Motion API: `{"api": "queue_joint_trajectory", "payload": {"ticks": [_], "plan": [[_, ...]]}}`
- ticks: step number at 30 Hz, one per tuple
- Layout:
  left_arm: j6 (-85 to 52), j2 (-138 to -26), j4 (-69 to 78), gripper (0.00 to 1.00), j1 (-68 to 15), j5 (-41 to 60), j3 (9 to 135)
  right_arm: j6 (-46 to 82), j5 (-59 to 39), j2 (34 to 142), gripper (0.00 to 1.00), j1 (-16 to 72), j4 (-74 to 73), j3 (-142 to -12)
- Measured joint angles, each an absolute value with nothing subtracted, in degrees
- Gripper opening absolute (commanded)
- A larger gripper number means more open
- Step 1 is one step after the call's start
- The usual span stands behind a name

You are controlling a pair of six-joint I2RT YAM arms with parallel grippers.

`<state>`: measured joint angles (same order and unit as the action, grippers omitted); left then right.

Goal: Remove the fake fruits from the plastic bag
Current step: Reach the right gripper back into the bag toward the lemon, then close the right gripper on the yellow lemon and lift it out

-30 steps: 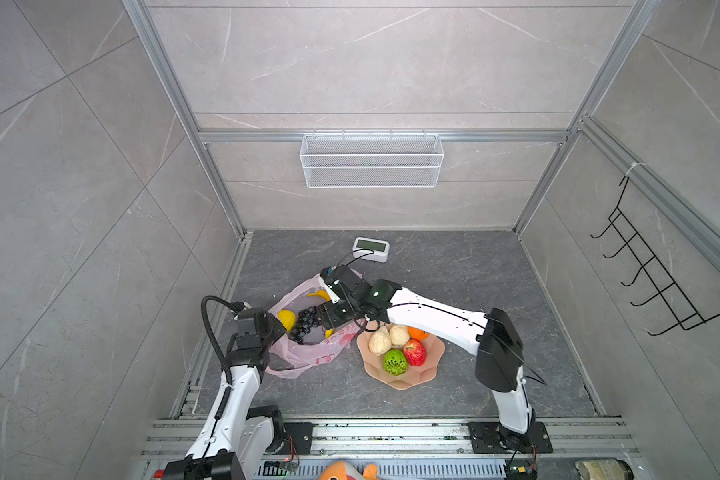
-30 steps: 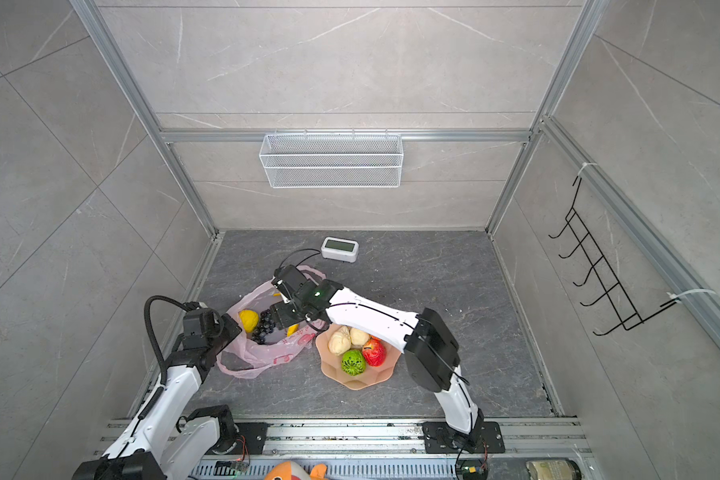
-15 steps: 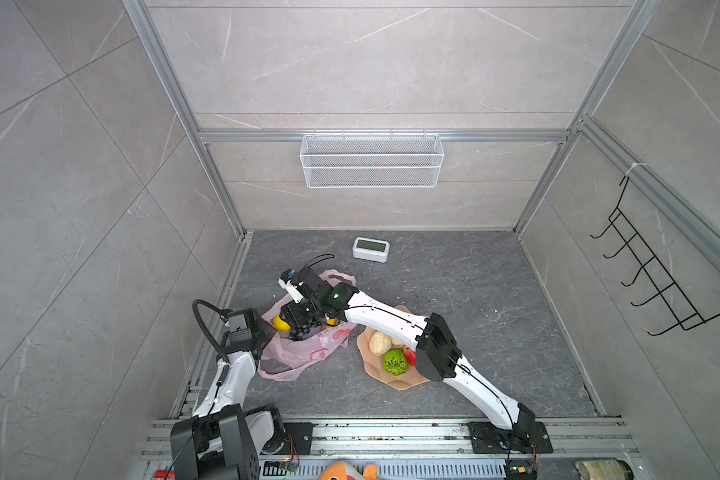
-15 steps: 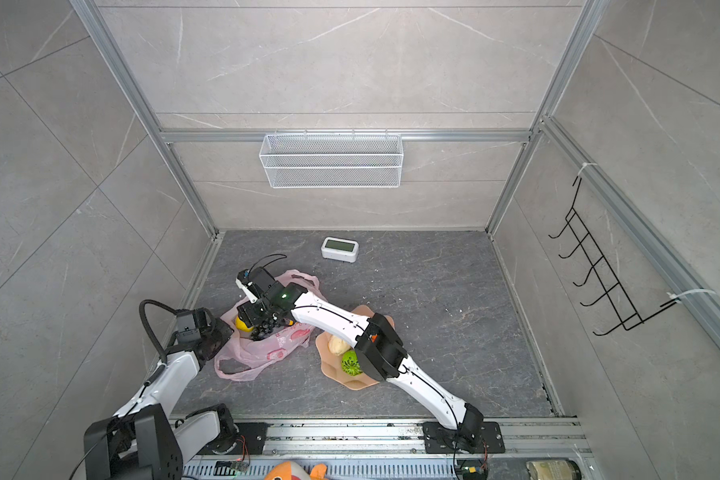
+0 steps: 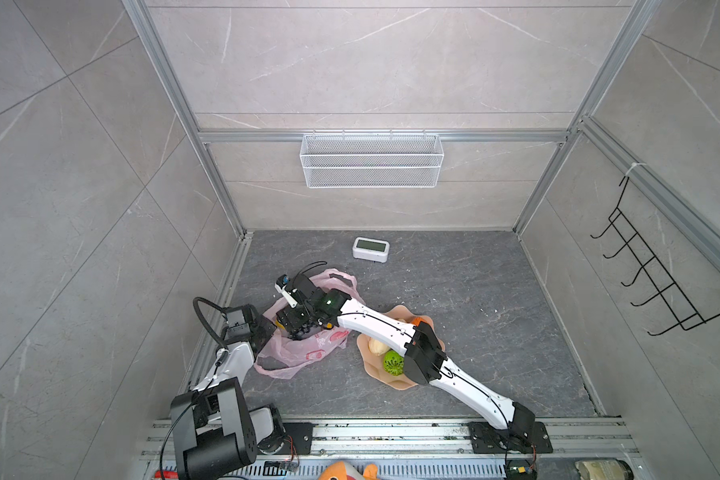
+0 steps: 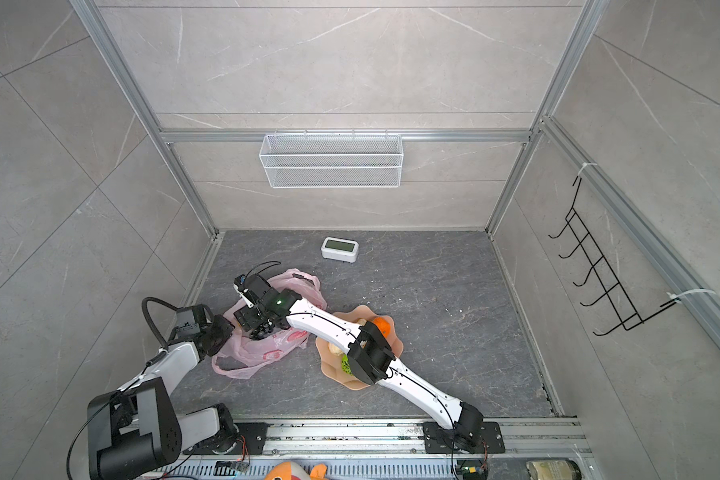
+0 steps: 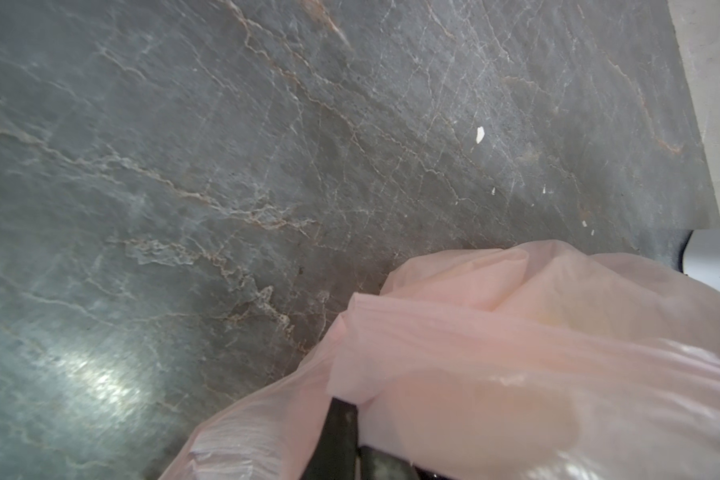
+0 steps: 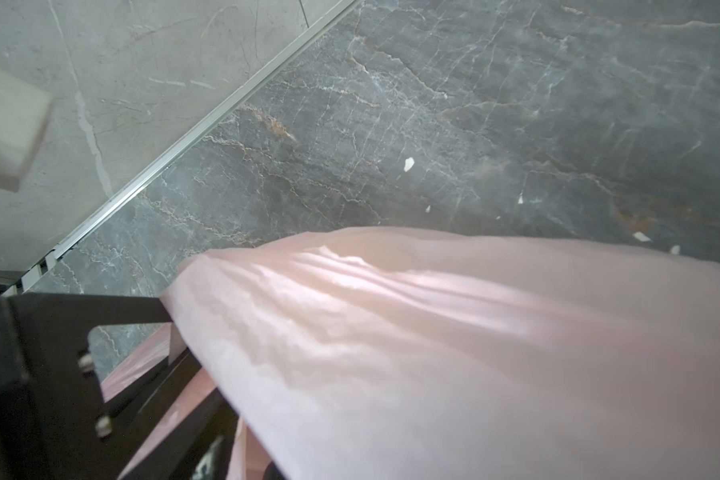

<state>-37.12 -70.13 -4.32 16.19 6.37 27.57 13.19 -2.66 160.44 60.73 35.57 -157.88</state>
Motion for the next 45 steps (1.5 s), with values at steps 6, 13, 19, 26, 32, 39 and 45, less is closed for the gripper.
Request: {"api": "queue_joint_trajectory", "payload": {"ticks": [6, 13, 19, 26, 32, 39, 45], "plan": [[-37.6, -71.3, -3.7, 0.0, 16.2, 8.0, 27.5, 12.1, -2.1, 163.4, 0.8, 60.7, 33.5, -159.8], [-38.0, -71.1, -3.4, 0.0, 16.2, 8.2, 27.5, 10.8, -1.7, 164.6, 0.78, 60.7, 32.8, -160.3], [-38.3, -71.1, -3.3, 0.0, 16.2, 8.3, 27.4, 10.2, -1.4, 164.7, 0.82, 60.7, 32.9, -160.4], [-38.5, -70.5, -3.3, 0.0, 16.2, 8.3, 27.4, 8.7, -1.5, 164.7, 0.85, 60.8, 33.6, -160.4], [-38.5, -69.8, -3.3, 0.0, 16.2, 8.2, 27.4, 7.6, -0.6, 164.7, 0.78, 60.9, 34.5, -160.3], [-38.5, -69.7, -3.3, 0.0, 16.2, 8.2, 27.3, 7.3, 1.3, 164.7, 0.65, 60.9, 34.9, -160.3], [-38.5, -69.7, -3.3, 0.0, 16.2, 8.2, 27.1, 7.7, 0.9, 162.5, 0.66, 60.9, 36.2, -157.9]]}}
